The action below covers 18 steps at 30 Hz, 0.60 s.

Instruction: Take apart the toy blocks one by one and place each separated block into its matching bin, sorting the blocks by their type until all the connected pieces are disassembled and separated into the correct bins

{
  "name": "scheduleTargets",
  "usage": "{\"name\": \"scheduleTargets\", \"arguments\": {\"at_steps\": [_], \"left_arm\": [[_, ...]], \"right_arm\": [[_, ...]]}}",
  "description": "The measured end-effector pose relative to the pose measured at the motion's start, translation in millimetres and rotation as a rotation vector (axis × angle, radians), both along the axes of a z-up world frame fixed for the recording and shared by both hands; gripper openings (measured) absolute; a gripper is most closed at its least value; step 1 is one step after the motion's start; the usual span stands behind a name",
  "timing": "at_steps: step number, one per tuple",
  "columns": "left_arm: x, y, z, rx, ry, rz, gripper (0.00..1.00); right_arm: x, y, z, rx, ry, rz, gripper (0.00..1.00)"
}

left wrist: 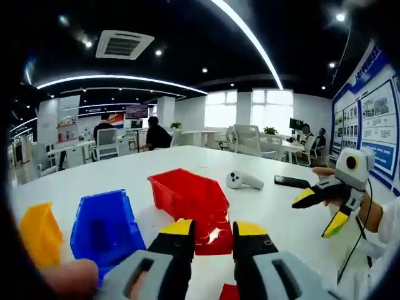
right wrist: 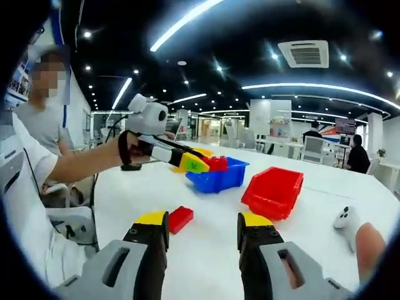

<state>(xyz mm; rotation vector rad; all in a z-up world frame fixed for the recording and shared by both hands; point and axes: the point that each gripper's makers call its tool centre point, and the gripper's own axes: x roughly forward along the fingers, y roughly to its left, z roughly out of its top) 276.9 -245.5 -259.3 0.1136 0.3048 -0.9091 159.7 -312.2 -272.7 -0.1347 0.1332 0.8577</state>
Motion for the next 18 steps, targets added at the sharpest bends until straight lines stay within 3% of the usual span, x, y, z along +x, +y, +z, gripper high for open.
{"name": "scheduleTargets", "arguments": {"at_steps": [6, 9, 17, 18], "left_arm": [[37.2, -46, -0.2, 0.028, 0.01, -0.02, 0.25], [54.2, -60, -4.2, 0.056, -0.035, -0.006, 0.26], [84.9, -83, -14.4, 0.116, -0.116, 0.035, 0.26], [91.6, -75, -14.9, 0.126, -0.112, 0.108, 0.34]], "right_arm": [[-2, -3, -3.5, -0.008, 0.006, 0.002, 0.44], [-1, -6, -5.7, -0.008, 0.014, -0.001, 0.43], [-1, -9, -8.9, -0.009, 0.021, 0.0, 0.42], [-1, -9, -9.6, -0.008, 0.023, -0.002, 0.42]]}}
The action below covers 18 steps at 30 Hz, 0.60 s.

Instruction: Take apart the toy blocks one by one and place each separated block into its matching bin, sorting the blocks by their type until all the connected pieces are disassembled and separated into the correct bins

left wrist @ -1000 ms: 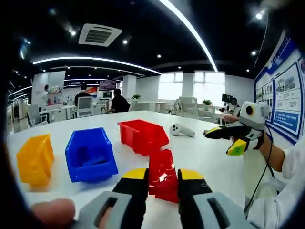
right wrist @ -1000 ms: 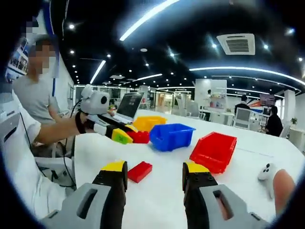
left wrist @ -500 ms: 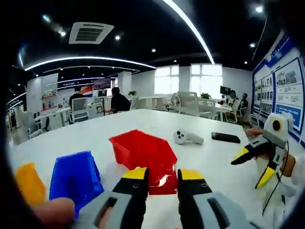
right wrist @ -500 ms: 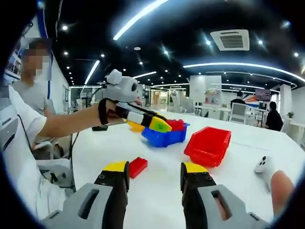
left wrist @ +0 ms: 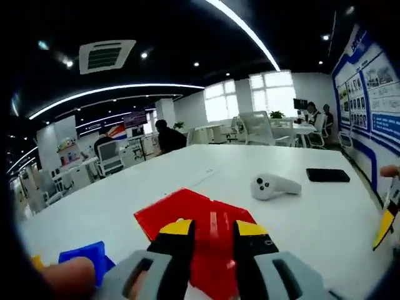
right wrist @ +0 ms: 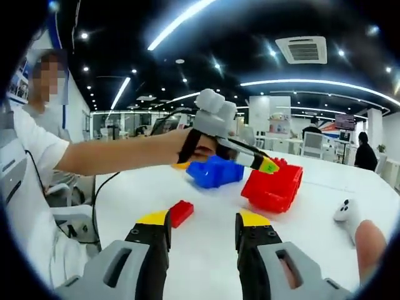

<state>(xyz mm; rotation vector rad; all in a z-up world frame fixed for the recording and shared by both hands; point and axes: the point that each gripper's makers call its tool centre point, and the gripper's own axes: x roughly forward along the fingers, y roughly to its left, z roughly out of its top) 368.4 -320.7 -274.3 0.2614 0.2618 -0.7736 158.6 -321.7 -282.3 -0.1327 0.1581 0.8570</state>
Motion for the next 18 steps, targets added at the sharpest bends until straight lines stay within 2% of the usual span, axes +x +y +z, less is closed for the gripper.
{"name": "scheduleTargets", "arguments": {"at_steps": [1, 2, 3, 4, 7, 11, 15, 18], "left_arm": [[1.7, 2, -0.1, 0.011, -0.006, 0.021, 0.46], [-1.6, -5, 2.3, 0.004, -0.025, -0.018, 0.61], [-5.6, -8, 4.0, -0.014, -0.02, -0.039, 0.78], [-7.9, -7, 4.3, -0.017, -0.014, -0.04, 0.82], [-19.3, 2, 5.7, -0.002, -0.024, -0.053, 0.71], [-34.5, 25, 11.6, -0.038, -0.008, -0.048, 0.65], [-59.6, 56, 20.3, -0.083, -0.019, -0.043, 0.61], [-76.0, 92, 27.6, -0.117, -0.039, -0.014, 0.61]], "right_arm": [[0, -1, -0.4, 0.001, 0.002, -0.002, 0.42], [0, -2, -1.1, 0.004, 0.004, -0.007, 0.42], [-1, -3, -1.4, 0.004, 0.005, -0.008, 0.42], [-1, -4, -1.6, 0.005, 0.005, -0.009, 0.42], [-2, -4, -1.9, 0.005, 0.003, -0.013, 0.42], [-2, -2, -3.1, 0.003, 0.003, -0.017, 0.41], [-2, 2, -6.6, -0.004, 0.011, -0.017, 0.41], [-1, 9, -10.4, -0.002, 0.026, -0.018, 0.42]]}}
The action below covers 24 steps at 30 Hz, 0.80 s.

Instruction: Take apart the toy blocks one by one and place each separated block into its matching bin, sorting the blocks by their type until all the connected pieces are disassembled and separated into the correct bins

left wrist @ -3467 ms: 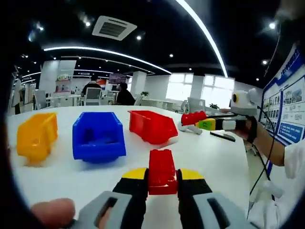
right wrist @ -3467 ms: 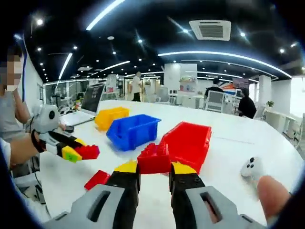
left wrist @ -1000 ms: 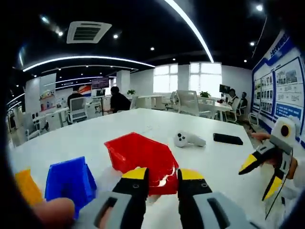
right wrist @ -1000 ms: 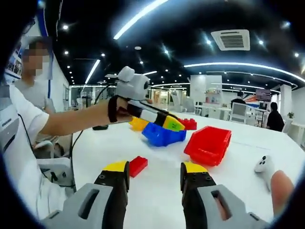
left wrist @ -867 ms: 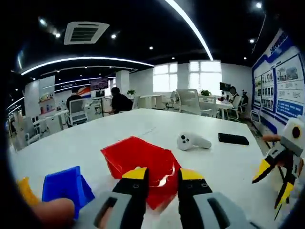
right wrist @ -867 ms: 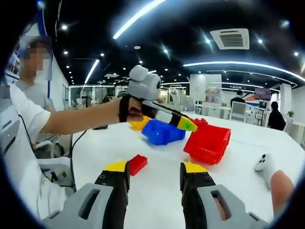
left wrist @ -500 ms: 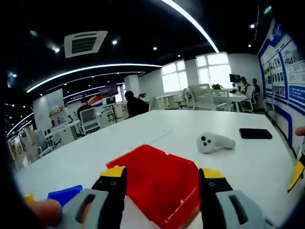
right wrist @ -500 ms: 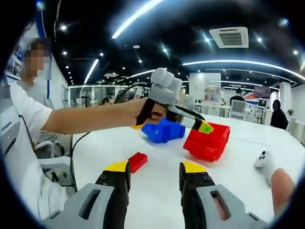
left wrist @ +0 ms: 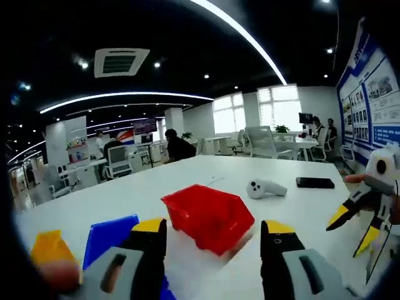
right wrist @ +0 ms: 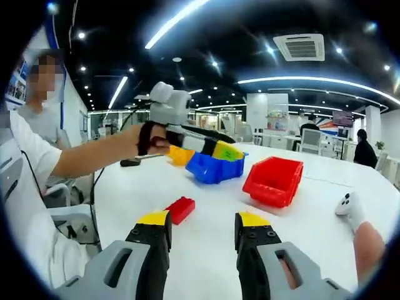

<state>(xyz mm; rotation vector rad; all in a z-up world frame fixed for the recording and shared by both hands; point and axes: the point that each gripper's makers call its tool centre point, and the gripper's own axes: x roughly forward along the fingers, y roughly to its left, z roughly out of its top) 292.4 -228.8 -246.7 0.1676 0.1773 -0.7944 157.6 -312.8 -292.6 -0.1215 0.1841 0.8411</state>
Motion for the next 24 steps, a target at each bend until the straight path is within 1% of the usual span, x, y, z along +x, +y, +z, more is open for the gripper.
{"name": "scheduleTargets", "arguments": {"at_steps": [4, 6, 8, 9, 11, 13, 16, 20, 22, 24], "left_arm": [[-18.9, 47, 4.8, -0.042, -0.014, 0.053, 0.6], [-30.9, 72, 5.4, -0.077, -0.013, 0.085, 0.6], [-41.0, 88, 1.9, -0.094, -0.012, 0.102, 0.59], [-46.1, 97, 1.3, -0.142, 0.002, 0.13, 0.59], [-62.0, 107, -3.9, -0.215, 0.038, 0.126, 0.58], [-74.8, 119, -11.7, -0.244, 0.06, 0.138, 0.58], [-90.4, 133, -20.5, -0.266, 0.071, 0.152, 0.57], [-108.1, 144, -31.2, -0.276, 0.091, 0.147, 0.56], [-111.3, 147, -32.6, -0.279, 0.093, 0.142, 0.56], [-112.6, 150, -32.9, -0.281, 0.091, 0.141, 0.54]], "right_arm": [[-1, 10, -5.2, 0.008, 0.013, -0.002, 0.42], [-3, 16, -8.1, 0.012, 0.019, 0.0, 0.43], [-4, 20, -11.2, 0.011, 0.028, 0.003, 0.43], [-4, 22, -12.8, 0.014, 0.035, 0.005, 0.43], [-4, 27, -15.5, 0.024, 0.052, 0.01, 0.43], [-2, 31, -18.6, 0.013, 0.058, 0.007, 0.43], [0, 35, -20.1, -0.002, 0.063, 0.01, 0.43], [1, 45, -20.9, -0.013, 0.062, 0.015, 0.45], [2, 52, -25.9, -0.024, 0.074, 0.015, 0.46], [2, 61, -32.1, -0.023, 0.101, 0.009, 0.46]]}}
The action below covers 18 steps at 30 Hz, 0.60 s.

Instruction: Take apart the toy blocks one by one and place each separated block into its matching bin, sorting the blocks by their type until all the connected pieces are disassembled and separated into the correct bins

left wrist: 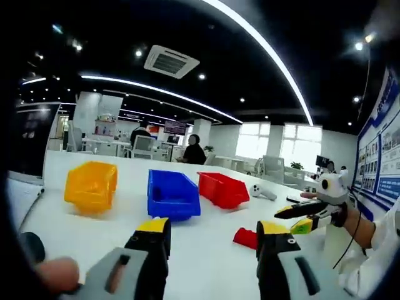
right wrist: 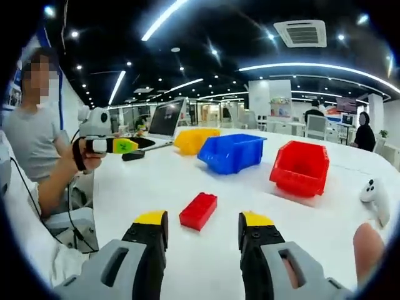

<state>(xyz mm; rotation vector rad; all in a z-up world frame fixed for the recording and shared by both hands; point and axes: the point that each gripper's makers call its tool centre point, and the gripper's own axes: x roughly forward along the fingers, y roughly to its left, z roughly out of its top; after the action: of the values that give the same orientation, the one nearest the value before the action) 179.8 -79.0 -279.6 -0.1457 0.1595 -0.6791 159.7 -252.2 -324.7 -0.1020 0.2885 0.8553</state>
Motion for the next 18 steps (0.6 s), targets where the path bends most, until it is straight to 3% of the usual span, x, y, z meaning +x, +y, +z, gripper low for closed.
{"name": "scheduleTargets", "arguments": {"at_steps": [4, 9, 13, 14, 15, 16, 17, 18], "left_arm": [[-0.6, 2, -1.4, 0.034, 0.002, -0.012, 0.54], [-3.5, -4, 3.7, 0.034, -0.015, -0.03, 0.53], [-5.2, -8, 5.3, 0.017, -0.013, -0.045, 0.53], [-5.1, -8, 5.8, 0.015, -0.014, -0.044, 0.52], [-4.9, -8, 6.3, 0.014, -0.015, -0.043, 0.52], [-4.8, -7, 6.6, 0.015, -0.016, -0.042, 0.52], [-4.8, -7, 6.8, 0.015, -0.018, -0.041, 0.51], [-4.8, -7, 6.8, 0.013, -0.017, -0.041, 0.51]], "right_arm": [[2, 17, -14.5, -0.029, 0.039, 0.002, 0.47], [19, 31, -33.2, -0.112, 0.054, -0.015, 0.47], [30, 43, -40.2, -0.13, 0.057, -0.018, 0.47], [32, 44, -43.7, -0.139, 0.065, -0.022, 0.45], [41, 42, -41.9, -0.156, 0.011, -0.04, 0.43], [42, 42, -43.5, -0.172, 0.007, -0.044, 0.37], [41, 41, -43.4, -0.167, 0.028, -0.049, 0.26], [43, 37, -43.3, -0.165, 0.043, -0.059, 0.25]]}}
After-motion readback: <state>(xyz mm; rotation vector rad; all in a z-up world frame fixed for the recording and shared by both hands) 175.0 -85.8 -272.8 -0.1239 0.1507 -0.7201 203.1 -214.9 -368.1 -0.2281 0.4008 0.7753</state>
